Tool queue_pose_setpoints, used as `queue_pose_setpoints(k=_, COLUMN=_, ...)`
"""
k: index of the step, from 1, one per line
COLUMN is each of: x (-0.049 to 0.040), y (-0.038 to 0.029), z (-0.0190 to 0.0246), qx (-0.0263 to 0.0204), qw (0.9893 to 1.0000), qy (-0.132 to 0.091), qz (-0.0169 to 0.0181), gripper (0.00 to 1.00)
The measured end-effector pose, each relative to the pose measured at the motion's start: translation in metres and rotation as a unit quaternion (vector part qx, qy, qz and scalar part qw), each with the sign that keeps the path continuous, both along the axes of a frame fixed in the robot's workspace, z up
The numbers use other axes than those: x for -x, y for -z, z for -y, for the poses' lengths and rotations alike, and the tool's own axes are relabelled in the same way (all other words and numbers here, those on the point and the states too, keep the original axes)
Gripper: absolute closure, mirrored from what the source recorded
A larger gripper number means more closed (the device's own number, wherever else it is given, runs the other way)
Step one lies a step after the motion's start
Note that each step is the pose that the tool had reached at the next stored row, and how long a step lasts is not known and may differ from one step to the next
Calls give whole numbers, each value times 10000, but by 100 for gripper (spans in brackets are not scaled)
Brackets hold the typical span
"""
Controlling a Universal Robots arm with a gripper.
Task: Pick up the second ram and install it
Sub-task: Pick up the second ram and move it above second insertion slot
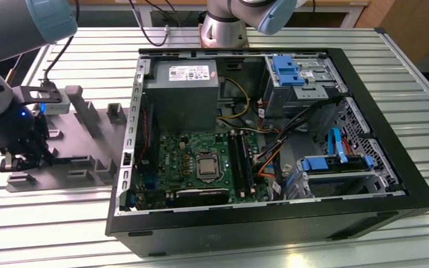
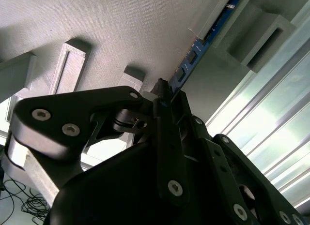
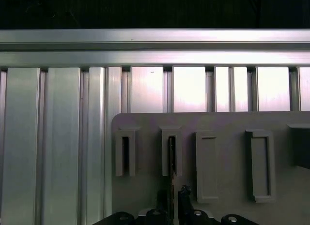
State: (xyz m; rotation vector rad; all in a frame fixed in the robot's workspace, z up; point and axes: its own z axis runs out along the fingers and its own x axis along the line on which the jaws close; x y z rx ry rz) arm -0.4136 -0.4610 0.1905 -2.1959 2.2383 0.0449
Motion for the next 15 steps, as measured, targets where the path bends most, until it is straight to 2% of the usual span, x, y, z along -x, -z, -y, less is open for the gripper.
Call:
queue_pose_setpoints(k=2, x=0, y=0, z=0, qx=0, qw=10000, qy=0, qz=0, gripper=78)
queue_pose_setpoints(k=3, x=0, y=0, z=0, qx=0, qw=10000, qy=0, qz=0, gripper=85)
queue_pose_setpoints(k=15, x=1, y=0, z=0, qx=0, qw=10000, qy=0, qz=0, gripper=86)
